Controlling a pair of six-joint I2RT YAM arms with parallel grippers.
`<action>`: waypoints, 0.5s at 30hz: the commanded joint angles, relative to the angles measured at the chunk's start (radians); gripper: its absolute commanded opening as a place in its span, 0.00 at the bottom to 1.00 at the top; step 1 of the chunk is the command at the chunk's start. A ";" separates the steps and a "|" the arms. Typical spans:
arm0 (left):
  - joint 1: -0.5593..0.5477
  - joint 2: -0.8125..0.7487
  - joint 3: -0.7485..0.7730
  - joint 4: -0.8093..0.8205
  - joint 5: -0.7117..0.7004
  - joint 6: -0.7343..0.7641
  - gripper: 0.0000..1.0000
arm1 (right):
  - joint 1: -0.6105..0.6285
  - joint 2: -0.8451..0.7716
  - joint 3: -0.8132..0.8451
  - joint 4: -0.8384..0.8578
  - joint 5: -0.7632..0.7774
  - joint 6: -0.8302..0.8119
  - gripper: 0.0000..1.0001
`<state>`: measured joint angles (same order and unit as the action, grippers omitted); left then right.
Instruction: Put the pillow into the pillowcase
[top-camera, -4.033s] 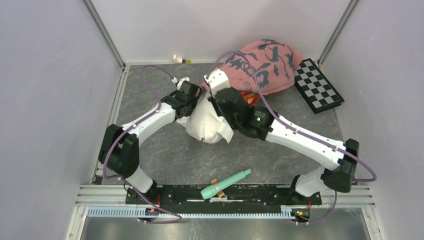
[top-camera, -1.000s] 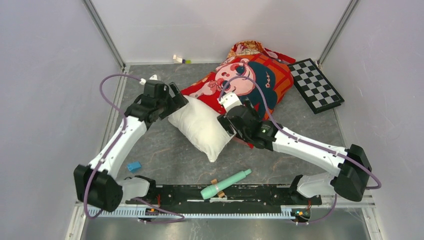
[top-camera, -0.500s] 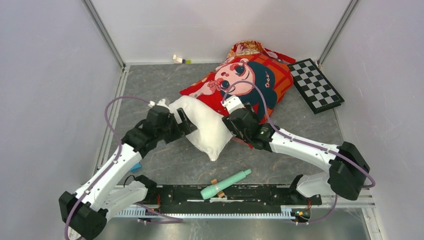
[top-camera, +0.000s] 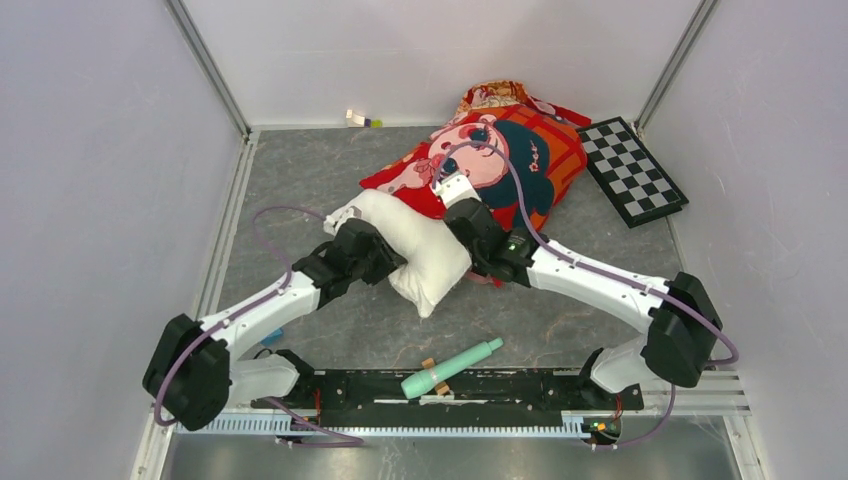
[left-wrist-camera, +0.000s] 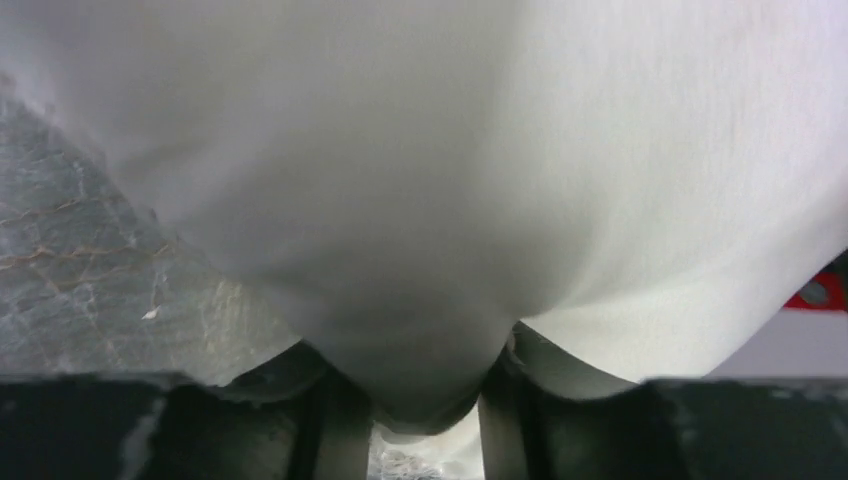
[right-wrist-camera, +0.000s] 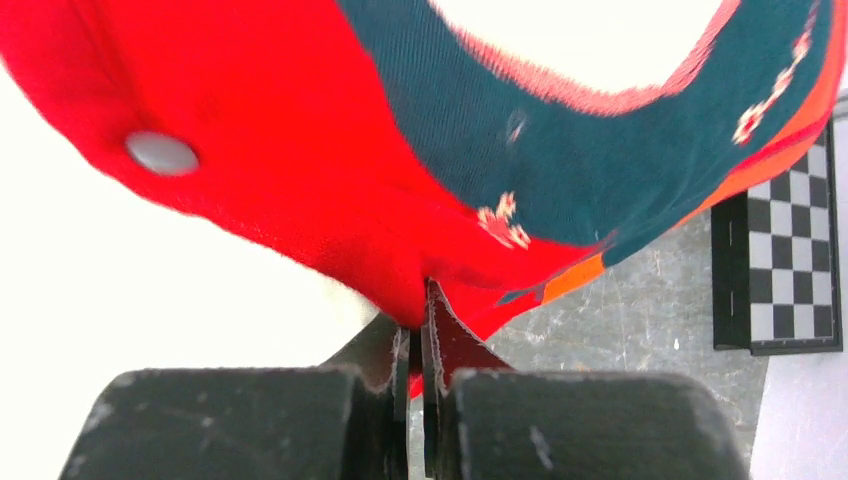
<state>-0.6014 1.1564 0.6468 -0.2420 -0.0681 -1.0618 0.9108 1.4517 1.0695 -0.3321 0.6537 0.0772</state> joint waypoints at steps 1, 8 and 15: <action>0.011 0.089 0.082 0.112 -0.108 -0.001 0.25 | 0.040 -0.033 0.213 -0.106 0.004 0.032 0.00; -0.087 0.187 0.248 0.101 -0.146 0.022 0.02 | 0.308 0.195 0.723 -0.268 -0.098 0.067 0.00; -0.078 0.116 0.183 0.070 -0.207 -0.036 0.02 | 0.279 0.206 0.640 -0.224 -0.123 0.094 0.00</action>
<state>-0.6834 1.3331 0.8364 -0.2768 -0.2081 -1.0508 1.1786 1.6985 1.7550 -0.6342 0.6468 0.1120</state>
